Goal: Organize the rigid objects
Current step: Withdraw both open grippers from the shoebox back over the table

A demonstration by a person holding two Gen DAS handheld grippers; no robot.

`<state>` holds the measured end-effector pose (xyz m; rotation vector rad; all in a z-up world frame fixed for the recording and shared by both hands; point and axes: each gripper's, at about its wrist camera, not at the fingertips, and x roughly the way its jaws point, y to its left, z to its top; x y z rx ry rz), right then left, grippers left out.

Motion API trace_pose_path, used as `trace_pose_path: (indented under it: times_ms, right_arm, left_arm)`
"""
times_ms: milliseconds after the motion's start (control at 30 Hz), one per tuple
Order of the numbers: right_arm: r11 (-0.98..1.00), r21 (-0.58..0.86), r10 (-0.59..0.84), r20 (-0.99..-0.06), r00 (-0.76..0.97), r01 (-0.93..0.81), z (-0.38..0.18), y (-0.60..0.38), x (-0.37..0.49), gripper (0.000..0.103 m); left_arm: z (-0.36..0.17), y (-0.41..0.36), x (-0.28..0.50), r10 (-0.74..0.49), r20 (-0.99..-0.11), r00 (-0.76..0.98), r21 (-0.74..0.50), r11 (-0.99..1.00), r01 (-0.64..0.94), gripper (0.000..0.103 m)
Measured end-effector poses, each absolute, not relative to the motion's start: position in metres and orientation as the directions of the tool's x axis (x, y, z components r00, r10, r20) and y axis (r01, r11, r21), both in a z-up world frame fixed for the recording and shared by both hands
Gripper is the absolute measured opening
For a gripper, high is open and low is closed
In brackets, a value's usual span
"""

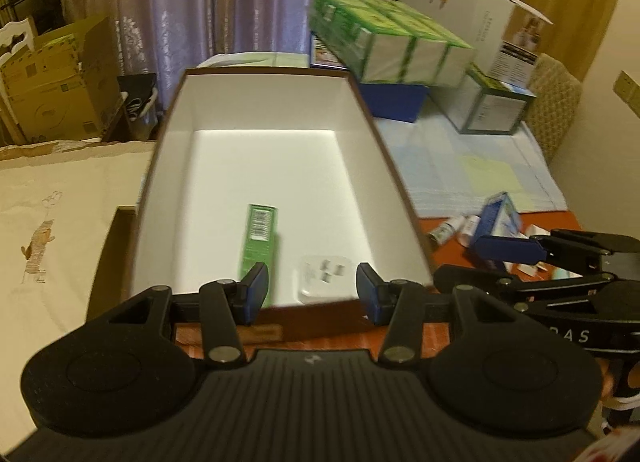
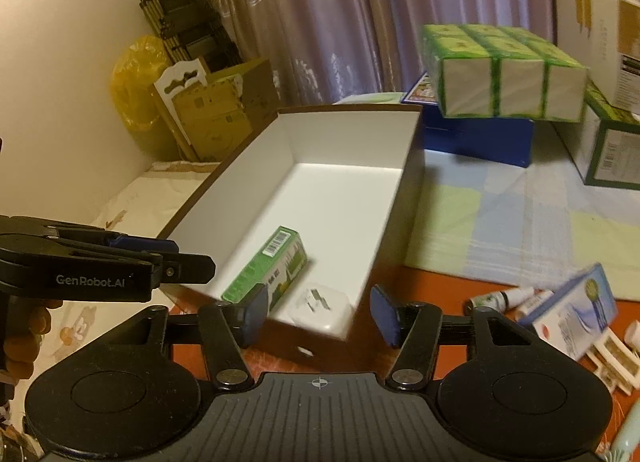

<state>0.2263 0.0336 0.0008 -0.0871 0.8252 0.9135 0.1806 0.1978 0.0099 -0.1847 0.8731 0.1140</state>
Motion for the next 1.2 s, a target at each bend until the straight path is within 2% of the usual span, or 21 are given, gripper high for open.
trace_pose_path:
  times_ms: [433,833,1200]
  right_arm:
    - [0.690,0.272,0.632,-0.677,0.377,-0.671,0.002,-0.042,0.219,0.065]
    - [0.753,0.231,0.557,-0.722,0.410,-0.616,-0.006,-0.115,0.218,0.066]
    - [0.840,0.220,0.464,-0.765,0.446,-0.497,-0.016,-0.189,0.225,0.066]
  left_arm:
    - [-0.006,0.128,0.173,-0.065,-0.791,0.608,-0.142,0.987,-0.079,0.044]
    - [-0.021,0.064,0.185,-0.153,-0.807,0.570,-0.163,0.986,0.034,0.044]
    - [-0.035,0.007,0.205,-0.227,-0.822,0.522,-0.175,0.973,0.148,0.044]
